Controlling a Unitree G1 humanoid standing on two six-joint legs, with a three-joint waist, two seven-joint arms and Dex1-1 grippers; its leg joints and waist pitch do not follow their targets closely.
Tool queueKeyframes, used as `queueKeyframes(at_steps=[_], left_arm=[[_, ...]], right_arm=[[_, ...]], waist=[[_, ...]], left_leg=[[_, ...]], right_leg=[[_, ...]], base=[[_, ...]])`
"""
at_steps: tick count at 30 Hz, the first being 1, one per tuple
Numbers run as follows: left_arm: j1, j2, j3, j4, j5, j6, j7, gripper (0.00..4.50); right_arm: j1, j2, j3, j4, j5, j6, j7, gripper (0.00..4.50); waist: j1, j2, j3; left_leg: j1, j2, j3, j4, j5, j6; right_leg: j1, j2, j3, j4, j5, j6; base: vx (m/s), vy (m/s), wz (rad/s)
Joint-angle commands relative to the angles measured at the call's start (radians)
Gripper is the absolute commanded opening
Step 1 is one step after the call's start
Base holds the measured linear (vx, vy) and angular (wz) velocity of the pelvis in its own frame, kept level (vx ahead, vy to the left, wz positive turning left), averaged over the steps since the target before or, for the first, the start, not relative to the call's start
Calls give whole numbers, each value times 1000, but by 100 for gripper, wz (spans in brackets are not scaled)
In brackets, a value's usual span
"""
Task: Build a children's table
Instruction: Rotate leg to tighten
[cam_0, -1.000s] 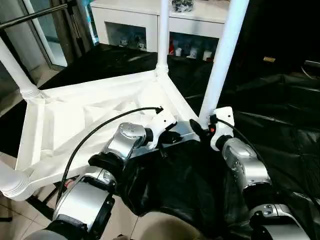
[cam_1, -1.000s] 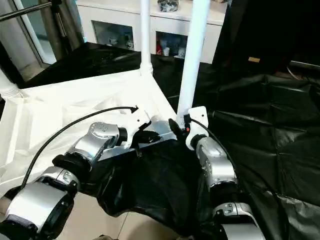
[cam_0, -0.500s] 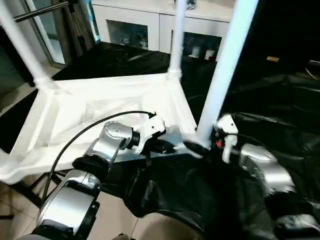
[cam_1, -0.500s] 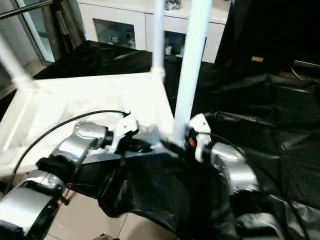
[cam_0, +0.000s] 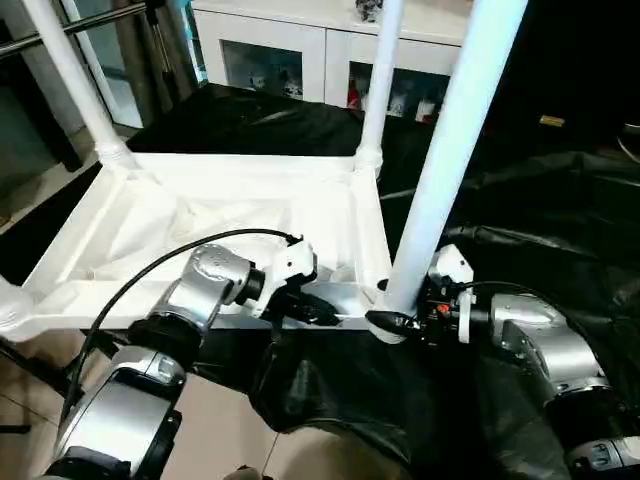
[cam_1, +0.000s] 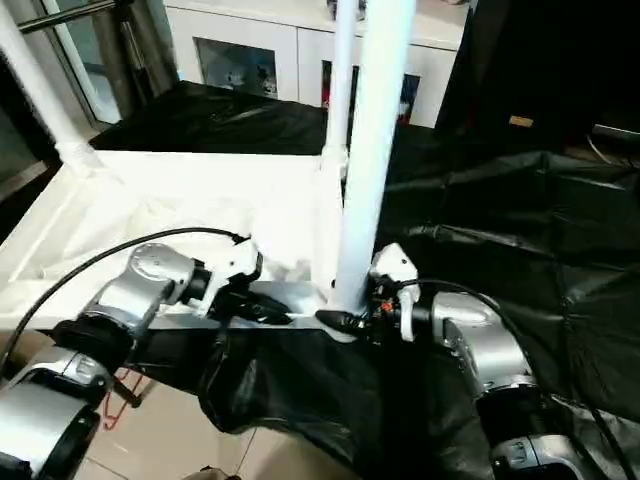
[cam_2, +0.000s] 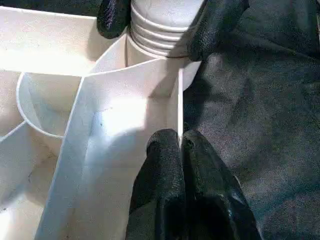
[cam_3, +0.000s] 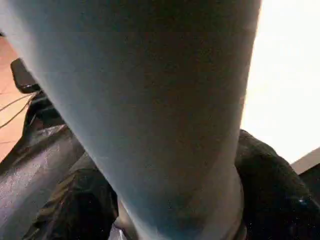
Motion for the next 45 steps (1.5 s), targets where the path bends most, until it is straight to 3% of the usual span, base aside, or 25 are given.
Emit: queueKeyframes(at_steps=[1,5,9,14,17,18,19,23,26,32,35,43,45], left_arm=[[-18,-43,-7,-46,-34,-4,6,0],[-37,-75,10,-25,-21,-2,100,0],[-85,-132,41,43,-1,-8,284,0],[-123,-185,59,89,11,0,429,0],[-149,-234,70,123,17,0,509,0],[-149,-236,70,123,16,-2,507,0],[-150,-238,70,124,16,-5,501,0],[-135,-219,58,112,14,-29,444,0],[-123,-205,51,103,4,-45,397,0],[-79,-145,29,55,-24,-61,221,0],[-58,-107,13,27,-31,-55,126,0],[-31,-50,0,-5,-28,-39,21,0],[-27,-45,0,-13,-30,-35,10,0]], right_arm=[[8,44,59,-5,-3,14,2,281],[-18,114,10,68,-31,-35,-180,274],[-66,198,-66,193,-59,-81,-431,271],[-77,268,-91,222,-61,-69,-563,270],[-99,336,-58,282,-121,-115,-654,270],[-100,340,-56,284,-119,-120,-649,270],[-102,343,-58,286,-112,-123,-642,326],[-101,321,-70,255,-72,-100,-570,360],[-94,290,-52,239,-80,-108,-519,390],[-45,172,-7,130,-35,-87,-259,390],[-12,96,24,55,-8,-54,-118,390],[15,-9,64,9,-13,-33,41,390],[16,-19,67,1,-8,-17,62,360]], waist=[[-1,-6,-64],[-5,-6,-62],[-31,-5,-58],[-33,-5,-62],[-34,-4,-64],[-33,-5,-64],[-32,-3,-64],[-33,-4,-63],[-32,-6,-64],[-23,-4,-67],[-15,-3,-69],[-8,-6,-61],[-5,-7,-61]], left_leg=[[14,52,-23,-71,-210,59],[16,52,-24,-73,-235,43],[21,45,-30,-75,-281,6],[16,43,-28,-74,-247,32],[15,41,-25,-71,-220,35],[16,40,-26,-71,-223,37],[15,41,-26,-71,-223,40],[14,42,-26,-73,-239,55],[13,42,-25,-71,-232,61],[7,48,-23,-67,-178,97],[11,52,-20,-65,-170,109],[15,52,-21,-70,-239,70],[15,52,-22,-70,-232,68]], right_leg=[[45,-78,48,-76,-266,-228],[41,-81,48,-81,-310,-220],[36,-79,46,-93,-410,-192],[42,-78,49,-89,-336,-198],[40,-77,48,-87,-304,-205],[42,-77,48,-87,-306,-205],[43,-77,48,-87,-305,-205],[45,-77,48,-87,-300,-209],[47,-78,49,-87,-298,-208],[55,-75,47,-71,-172,-245],[54,-75,47,-65,-137,-266],[47,-78,48,-82,-299,-231],[47,-77,48,-82,-306,-223]], base=[[0,0,0],[0,0,0],[0,0,0],[0,0,0],[0,0,0],[0,0,0],[0,0,0],[0,0,0],[0,0,0],[0,0,0],[0,0,0],[0,0,0],[0,0,0]])
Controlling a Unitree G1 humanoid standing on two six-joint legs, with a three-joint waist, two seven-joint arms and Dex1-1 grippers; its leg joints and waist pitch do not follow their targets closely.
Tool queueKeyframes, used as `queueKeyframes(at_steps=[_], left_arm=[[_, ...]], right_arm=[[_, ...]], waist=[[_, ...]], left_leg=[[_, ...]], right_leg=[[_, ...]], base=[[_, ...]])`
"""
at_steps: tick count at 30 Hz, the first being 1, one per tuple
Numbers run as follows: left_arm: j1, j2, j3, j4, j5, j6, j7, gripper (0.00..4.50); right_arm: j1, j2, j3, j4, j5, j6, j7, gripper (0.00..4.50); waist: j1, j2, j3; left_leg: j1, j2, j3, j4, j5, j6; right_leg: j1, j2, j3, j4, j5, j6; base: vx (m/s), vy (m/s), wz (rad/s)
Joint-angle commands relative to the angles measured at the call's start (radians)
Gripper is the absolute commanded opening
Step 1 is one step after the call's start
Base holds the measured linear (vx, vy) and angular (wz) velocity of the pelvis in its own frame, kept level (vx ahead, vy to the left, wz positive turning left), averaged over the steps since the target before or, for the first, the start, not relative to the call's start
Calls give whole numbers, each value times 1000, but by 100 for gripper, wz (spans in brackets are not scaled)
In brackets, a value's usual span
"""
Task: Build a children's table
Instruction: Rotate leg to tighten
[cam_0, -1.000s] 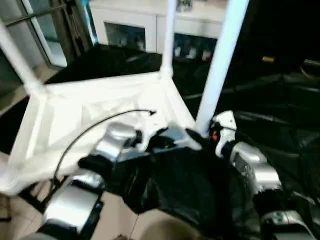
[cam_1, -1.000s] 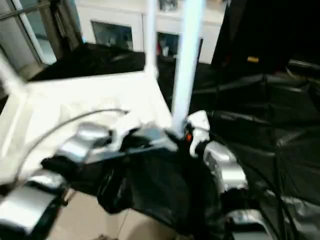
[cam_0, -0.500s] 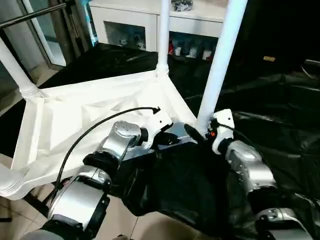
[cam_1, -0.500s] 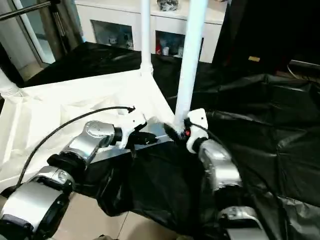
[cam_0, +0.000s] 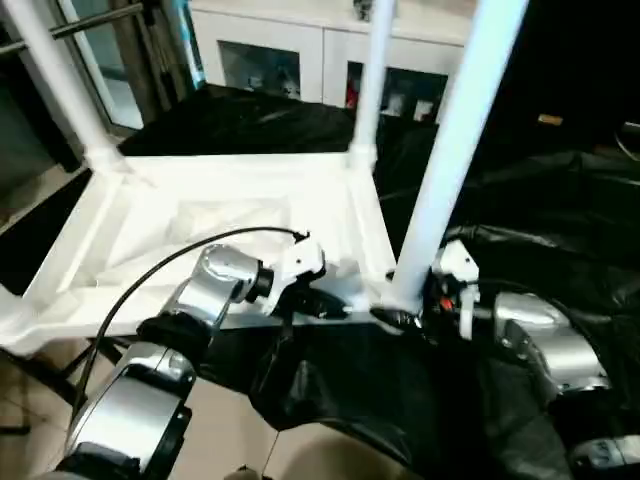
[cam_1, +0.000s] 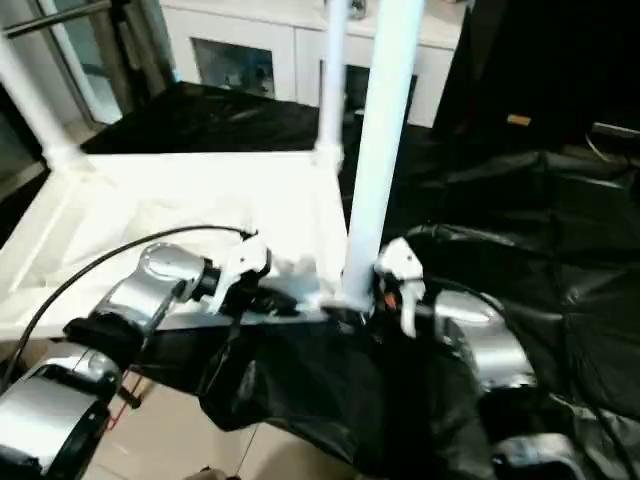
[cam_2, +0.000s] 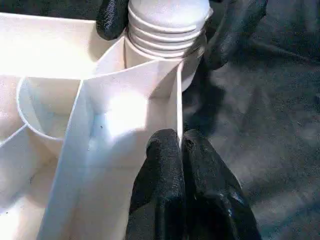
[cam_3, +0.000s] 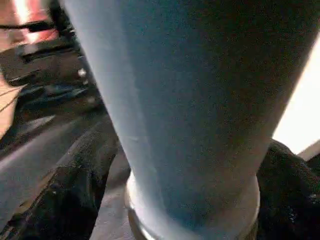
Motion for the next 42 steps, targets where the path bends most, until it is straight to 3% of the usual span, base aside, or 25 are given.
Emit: queueKeyframes(at_steps=[1,2,7,12,15,17,19,21,24,25,29,31,33,38,42], left_arm=[[-12,-16,-6,-55,-39,1,-27,0],[-9,-13,-8,-61,-41,9,-37,0],[4,-4,-17,-84,-45,26,-59,0],[8,-14,-16,-90,-40,25,-47,0],[-19,-56,10,-56,-28,26,81,0],[-19,-56,10,-56,-28,26,81,0],[-57,-107,32,-4,-9,29,230,0],[-80,-141,41,25,4,31,321,0],[-97,-171,46,44,8,37,383,0],[-106,-188,49,51,8,42,411,0],[-112,-221,47,52,4,36,428,0],[-110,-226,44,56,5,15,404,0],[-103,-220,38,51,4,2,371,0],[-66,-173,10,3,-22,-18,225,0],[-40,-122,-13,-23,-28,-20,119,0]], right_arm=[[17,10,59,-17,4,35,55,360],[19,7,60,-23,8,43,61,360],[22,4,67,-41,18,59,72,308],[26,24,66,-48,24,69,50,285],[24,109,20,-4,3,65,-128,280],[24,109,20,-4,3,65,-128,279],[-3,193,-24,91,-47,32,-358,278],[-18,241,-47,144,-71,20,-491,277],[-35,277,-60,180,-84,23,-583,277],[-45,299,-66,194,-86,29,-625,277],[-57,342,-59,203,-97,1,-648,277],[-66,356,-70,214,-91,-18,-645,331],[-72,356,-80,211,-73,-15,-620,344],[-53,287,-39,147,-46,-4,-457,395],[-33,198,1,116,-55,-23,-311,395]], waist=[[0,-7,-62],[1,-11,-62],[5,-8,-65],[6,-10,-65],[2,-11,-62],[-1,-12,-60],[-9,-8,-57],[-24,-11,-55],[-33,-13,-54],[-33,-8,-54],[-36,-9,-56],[-36,-7,-57],[-37,-6,-58],[-37,-7,-62],[-31,-5,-67]], left_leg=[[16,53,-22,-70,-228,67],[17,54,-22,-71,-223,67],[13,54,-22,-69,-193,71],[13,52,-22,-68,-194,71],[15,51,-24,-71,-215,53],[19,49,-25,-72,-239,41],[23,48,-28,-74,-269,18],[24,44,-33,-79,-303,-8],[27,42,-32,-76,-325,9],[24,41,-33,-78,-318,14],[20,42,-33,-78,-305,23],[19,43,-32,-79,-304,29],[20,44,-31,-79,-305,32],[12,45,-31,-77,-267,51],[10,49,-24,-69,-200,84]], right_leg=[[45,-78,48,-83,-306,-220],[47,-78,48,-81,-300,-221],[47,-78,47,-72,-232,-238],[48,-78,47,-74,-243,-234],[43,-80,47,-79,-299,-217],[40,-81,46,-87,-352,-205],[32,-82,48,-95,-417,-184],[34,-80,42,-100,-473,-162],[30,-80,44,-111,-504,-146],[31,-80,45,-112,-495,-145],[34,-79,45,-107,-453,-153],[36,-78,46,-104,-420,-165],[36,-78,47,-102,-403,-176],[45,-79,49,-91,-319,-197],[51,-76,48,-74,-186,-244]], base=[[0,0,0],[0,0,0],[0,0,0],[0,0,0],[0,0,0],[0,0,0],[0,0,0],[0,0,0],[0,0,0],[0,0,0],[0,0,0],[0,0,0],[0,0,0],[0,0,0],[0,0,0]])
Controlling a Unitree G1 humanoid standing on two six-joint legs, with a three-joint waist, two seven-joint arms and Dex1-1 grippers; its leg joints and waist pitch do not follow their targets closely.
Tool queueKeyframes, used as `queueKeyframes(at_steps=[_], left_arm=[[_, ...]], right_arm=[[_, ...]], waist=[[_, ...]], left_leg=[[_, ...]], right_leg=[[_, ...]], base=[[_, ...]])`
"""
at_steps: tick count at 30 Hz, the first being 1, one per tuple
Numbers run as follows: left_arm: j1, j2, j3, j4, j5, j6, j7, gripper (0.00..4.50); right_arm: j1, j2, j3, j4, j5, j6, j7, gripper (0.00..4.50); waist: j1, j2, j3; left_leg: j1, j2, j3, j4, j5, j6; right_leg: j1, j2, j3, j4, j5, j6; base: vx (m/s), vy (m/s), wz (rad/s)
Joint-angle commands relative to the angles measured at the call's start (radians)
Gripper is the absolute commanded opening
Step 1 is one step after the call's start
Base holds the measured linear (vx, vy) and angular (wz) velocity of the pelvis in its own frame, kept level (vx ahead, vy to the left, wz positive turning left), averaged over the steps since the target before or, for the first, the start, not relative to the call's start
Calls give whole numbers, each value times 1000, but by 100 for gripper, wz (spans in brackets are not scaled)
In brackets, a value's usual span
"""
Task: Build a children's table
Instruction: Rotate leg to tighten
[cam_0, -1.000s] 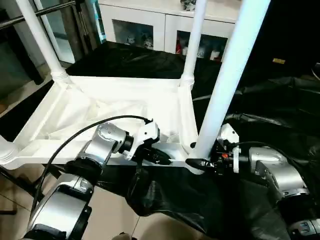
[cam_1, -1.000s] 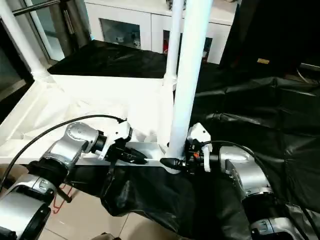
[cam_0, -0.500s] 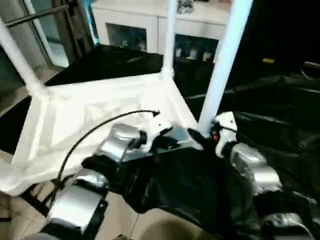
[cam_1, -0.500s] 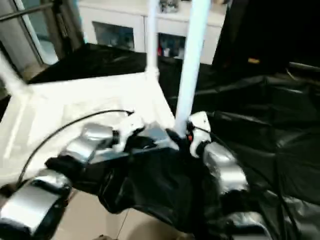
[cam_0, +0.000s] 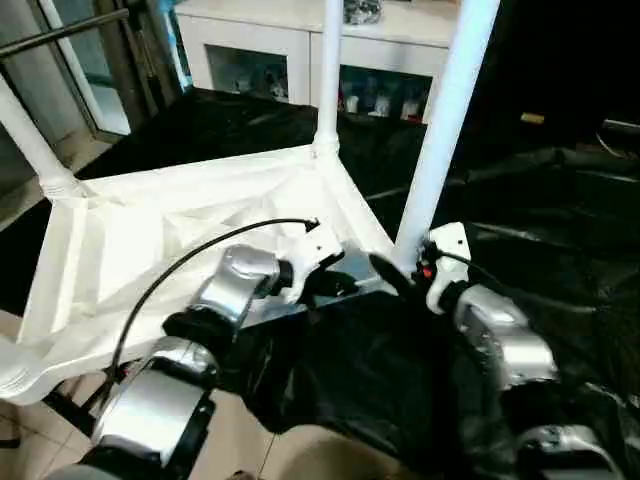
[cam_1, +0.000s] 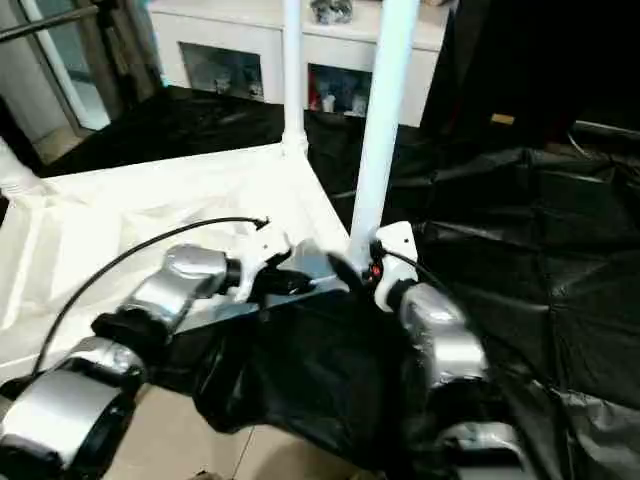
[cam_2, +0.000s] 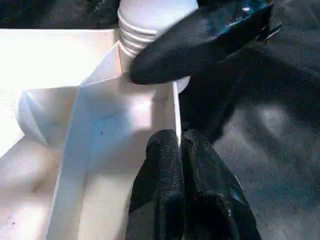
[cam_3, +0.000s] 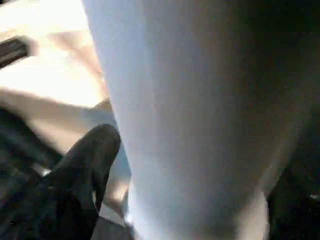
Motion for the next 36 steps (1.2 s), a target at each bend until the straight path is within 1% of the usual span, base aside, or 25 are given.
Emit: queueKeyframes(at_steps=[1,3,4,5,6,8,10,11,12,13,17,18,20,23,24,26,27,29,30,31,32,33,34,35,36], left_arm=[[-11,-47,-43,-63,-55,-54,-96,0],[-6,-19,-45,-66,-54,-55,-143,0],[-5,-16,-46,-67,-54,-54,-148,0],[-5,-8,-46,-68,-53,-53,-161,0],[-3,5,-46,-71,-53,-52,-182,0],[-1,12,-46,-72,-53,-52,-193,0],[4,32,-48,-80,-52,-50,-224,0],[5,36,-48,-82,-52,-50,-229,0],[8,43,-48,-85,-53,-49,-240,0],[10,48,-48,-87,-54,-49,-248,0],[21,66,-55,-102,-59,-35,-284,0],[24,70,-57,-107,-59,-30,-289,0],[25,71,-58,-108,-60,-29,-291,0],[27,69,-57,-111,-62,-28,-285,0],[26,64,-54,-110,-61,-30,-270,0],[20,51,-47,-100,-54,-32,-233,0],[18,47,-45,-97,-51,-33,-220,0],[-1,22,-25,-72,-44,-28,-134,0],[-1,22,-25,-72,-44,-28,-134,0],[-36,-17,-1,-27,-33,-26,-8,0],[-36,-17,-1,-27,-33,-26,-8,0],[-50,-33,5,-10,-28,-24,37,0],[-67,-52,13,11,-21,-17,96,0],[-69,-54,13,14,-20,-15,104,0],[-77,-64,17,25,-16,-10,139,0]], right_arm=[[18,23,105,8,6,19,93,395],[44,-36,122,-49,33,49,215,395],[47,-44,125,-56,36,53,229,395],[53,-60,131,-72,41,62,261,395],[63,-89,145,-92,41,75,311,395],[66,-104,152,-97,39,77,336,395],[67,-131,158,-104,50,94,387,395],[66,-134,157,-104,52,97,394,395],[64,-139,154,-105,56,102,406,395],[64,-144,154,-108,61,107,415,370],[67,-159,158,-135,79,134,446,359],[70,-160,164,-140,75,137,451,340],[73,-159,167,-144,73,139,453,320],[76,-146,169,-147,75,139,443,302],[78,-139,169,-149,75,138,433,292],[84,-129,169,-151,70,133,408,278],[85,-126,168,-153,68,132,398,278],[82,-92,156,-127,34,111,301,273],[82,-92,156,-127,34,111,301,273],[49,-21,121,-33,-19,87,102,272],[49,-21,121,-33,-19,87,102,272],[36,8,106,0,-26,89,35,272],[21,43,89,36,-30,92,-42,272],[19,48,87,40,-31,92,-52,272],[12,68,79,57,-32,90,-93,272]], waist=[[5,-2,-67],[12,-1,-67],[12,-1,-67],[20,-1,-68],[20,-1,-66],[24,-3,-64],[26,-4,-61],[27,-6,-60],[28,-4,-60],[29,-4,-59],[32,-5,-62],[33,-4,-63],[36,-4,-64],[39,-3,-64],[39,-6,-64],[39,-5,-63],[39,-5,-61],[37,-5,-59],[35,-6,-58],[29,-6,-54],[26,-4,-53],[17,-7,-52],[10,-10,-51],[7,-7,-51],[0,-9,-50]], left_leg=[[6,50,-23,-66,-183,91],[8,52,-21,-64,-167,101],[8,52,-21,-64,-167,101],[11,56,-20,-63,-170,107],[10,54,-19,-64,-174,107],[12,54,-19,-65,-193,100],[14,53,-20,-67,-232,76],[15,54,-20,-68,-234,72],[15,55,-22,-69,-236,68],[16,55,-21,-70,-239,64],[16,56,-22,-70,-223,60],[14,56,-22,-69,-215,63],[15,56,-22,-69,-205,63],[16,56,-21,-68,-200,62],[16,56,-21,-68,-202,61],[16,55,-21,-69,-208,58],[17,55,-21,-69,-217,55],[19,54,-22,-71,-240,44],[19,53,-22,-72,-246,39],[21,49,-23,-72,-274,24],[26,48,-26,-73,-290,11],[26,44,-31,-75,-313,-5],[23,43,-35,-77,-320,-6],[26,44,-35,-77,-326,-5],[27,43,-35,-76,-339,-1]], right_leg=[[52,-76,47,-67,-155,-256],[54,-74,46,-63,-116,-270],[54,-74,46,-63,-116,-270],[52,-75,48,-60,-106,-277],[51,-74,47,-62,-112,-278],[50,-75,46,-66,-152,-272],[49,-78,47,-75,-250,-250],[48,-78,47,-77,-264,-244],[48,-79,48,-77,-276,-240],[45,-78,48,-79,-284,-236],[46,-78,48,-75,-262,-236],[47,-77,48,-72,-247,-238],[46,-77,48,-71,-230,-241],[45,-77,48,-69,-209,-247],[46,-77,48,-69,-210,-247],[45,-78,48,-71,-225,-244],[44,-78,48,-74,-243,-239],[42,-79,48,-79,-294,-226],[41,-79,48,-81,-315,-220],[34,-82,48,-92,-400,-194],[29,-82,47,-95,-429,-188],[32,-81,42,-100,-487,-167],[36,-82,40,-106,-525,-144],[31,-82,41,-107,-531,-141],[29,-81,40,-111,-539,-138]], base=[[0,0,0],[0,0,0],[0,0,0],[0,0,0],[0,0,0],[0,0,0],[0,0,0],[0,0,0],[0,0,0],[0,0,0],[0,0,0],[0,0,0],[0,0,0],[0,0,0],[0,0,0],[0,0,0],[0,0,0],[0,0,0],[0,0,0],[0,0,0],[0,0,0],[-54,5,-5],[-54,5,-5],[0,0,0],[0,0,0]])
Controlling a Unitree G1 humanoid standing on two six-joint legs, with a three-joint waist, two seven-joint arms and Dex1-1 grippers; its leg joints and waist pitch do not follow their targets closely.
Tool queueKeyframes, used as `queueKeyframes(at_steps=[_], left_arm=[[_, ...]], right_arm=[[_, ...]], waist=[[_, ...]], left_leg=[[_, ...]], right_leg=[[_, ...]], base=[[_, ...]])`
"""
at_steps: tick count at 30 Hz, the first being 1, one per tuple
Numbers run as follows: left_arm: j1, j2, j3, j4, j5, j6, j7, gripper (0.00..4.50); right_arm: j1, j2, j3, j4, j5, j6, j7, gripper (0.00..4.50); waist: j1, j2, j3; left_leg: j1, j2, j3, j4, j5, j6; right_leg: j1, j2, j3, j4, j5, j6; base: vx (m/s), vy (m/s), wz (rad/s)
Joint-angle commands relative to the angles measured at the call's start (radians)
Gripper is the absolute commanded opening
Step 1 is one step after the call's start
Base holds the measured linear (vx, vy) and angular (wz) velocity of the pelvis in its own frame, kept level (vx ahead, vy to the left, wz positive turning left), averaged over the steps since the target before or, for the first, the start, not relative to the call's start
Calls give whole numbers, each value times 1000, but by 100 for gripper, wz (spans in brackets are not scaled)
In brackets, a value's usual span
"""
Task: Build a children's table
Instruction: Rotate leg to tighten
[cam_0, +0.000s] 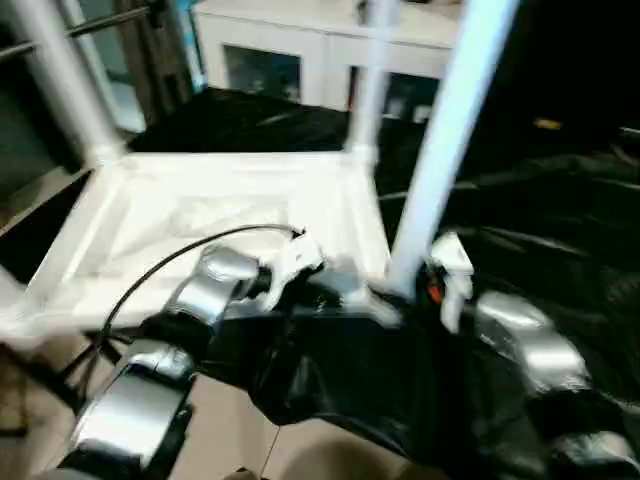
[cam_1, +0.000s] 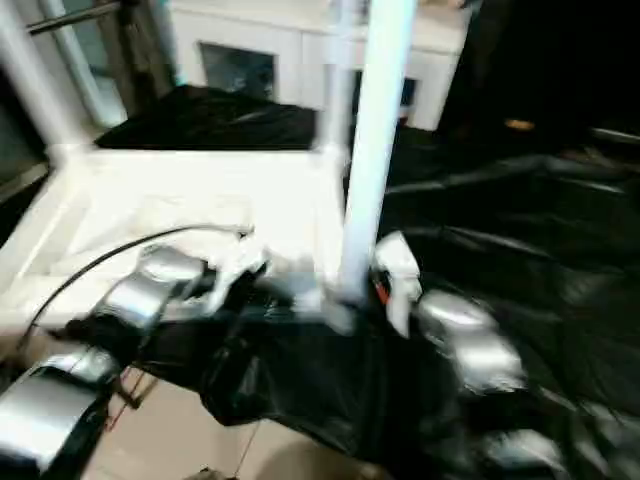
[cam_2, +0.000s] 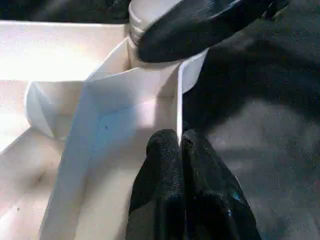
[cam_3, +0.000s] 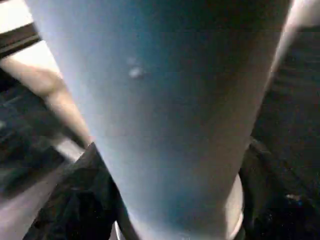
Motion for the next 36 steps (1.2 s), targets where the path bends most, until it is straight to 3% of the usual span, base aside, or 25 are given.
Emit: queueKeyframes(at_steps=[1,5,7,10,14,16,18,20,22,23,25,28,30,31,32,34,35,36], left_arm=[[-75,-92,31,-2,-27,5,165,0],[-92,-123,40,19,-23,7,248,0],[-97,-141,37,34,-13,-13,272,0],[-92,-143,33,34,-12,-31,252,0],[-57,-124,6,3,-18,-79,143,0],[-36,-105,-9,-22,-24,-92,86,0],[-26,-94,-17,-35,-24,-97,63,0],[-14,-74,-28,-50,-21,-105,39,0],[-10,-66,-30,-56,-20,-106,32,0],[-7,-60,-31,-62,-19,-109,29,0],[-4,-52,-28,-68,-20,-111,22,0],[15,-21,-23,-99,-27,-112,-29,0],[33,2,-23,-129,-34,-105,-66,0],[50,20,-27,-160,-37,-94,-96,0],[50,20,-27,-160,-37,-94,-96,0],[66,34,-35,-189,-44,-84,-130,0],[69,37,-37,-195,-47,-81,-137,0],[76,43,-40,-208,-49,-76,-147,0]], right_arm=[[-1,124,61,95,-32,18,-129,272],[-30,177,53,137,-44,-15,-223,272],[-57,198,59,175,-78,-66,-253,272],[-65,199,65,185,-85,-83,-238,344],[-62,169,81,159,-69,-89,-130,380],[-48,133,105,127,-68,-99,-65,390],[-38,109,117,108,-63,-109,-16,390],[-19,63,131,70,-49,-117,67,390],[-11,44,130,55,-42,-121,98,390],[-4,30,126,42,-34,-121,118,390],[2,17,117,28,-25,-117,142,390],[22,-27,102,-13,-3,-111,222,390],[37,-59,100,-42,14,-105,280,390],[43,-83,101,-59,32,-91,331,390],[43,-83,101,-59,32,-91,331,390],[49,-101,105,-73,42,-83,368,390],[51,-104,106,-76,43,-83,374,390],[55,-110,105,-84,51,-73,391,390]], waist=[[-9,-4,-52],[-18,-1,-53],[-20,-2,-53],[-20,-1,-55],[-21,-4,-56],[-20,-8,-58],[-18,-3,-61],[-14,-10,-64],[-12,-6,-67],[-5,-12,-71],[-2,-11,-69],[8,-18,-70],[15,-6,-68],[14,-11,-67],[16,-4,-67],[15,-12,-66],[18,-10,-66],[17,-17,-65]], left_leg=[[23,45,-36,-79,-335,2],[30,42,-36,-79,-363,3],[22,43,-36,-82,-356,11],[23,45,-34,-83,-349,18],[17,45,-33,-84,-334,35],[13,47,-32,-83,-308,44],[10,48,-29,-80,-273,58],[9,48,-25,-75,-236,78],[8,48,-23,-72,-192,96],[7,50,-22,-69,-160,109],[3,51,-21,-68,-137,119],[6,55,-20,-67,-139,124],[7,56,-19,-67,-152,123],[6,56,-18,-68,-162,119],[7,56,-19,-68,-168,116],[8,57,-19,-70,-182,107],[8,58,-19,-70,-185,101],[7,56,-18,-70,-186,97]], right_leg=[[27,-82,41,-108,-526,-143],[21,-78,38,-114,-521,-143],[24,-78,39,-110,-488,-151],[27,-78,41,-109,-450,-161],[35,-79,44,-102,-399,-181],[39,-81,46,-96,-365,-190],[43,-81,47,-90,-309,-208],[47,-80,48,-83,-253,-224],[47,-79,48,-75,-195,-244],[50,-79,46,-66,-157,-256],[50,-76,44,-62,-127,-265],[52,-78,44,-59,-127,-266],[48,-77,44,-60,-139,-266],[48,-76,45,-62,-146,-263],[48,-77,44,-62,-152,-264],[48,-77,44,-65,-176,-260],[46,-78,45,-65,-191,-258],[45,-77,44,-67,-203,-252]], base=[[0,0,0],[0,0,0],[0,0,0],[0,0,0],[0,0,0],[0,0,0],[0,0,0],[0,0,0],[0,0,0],[0,0,0],[0,0,0],[0,0,0],[0,0,0],[0,0,0],[0,0,0],[0,0,0],[0,0,0],[0,0,0]])
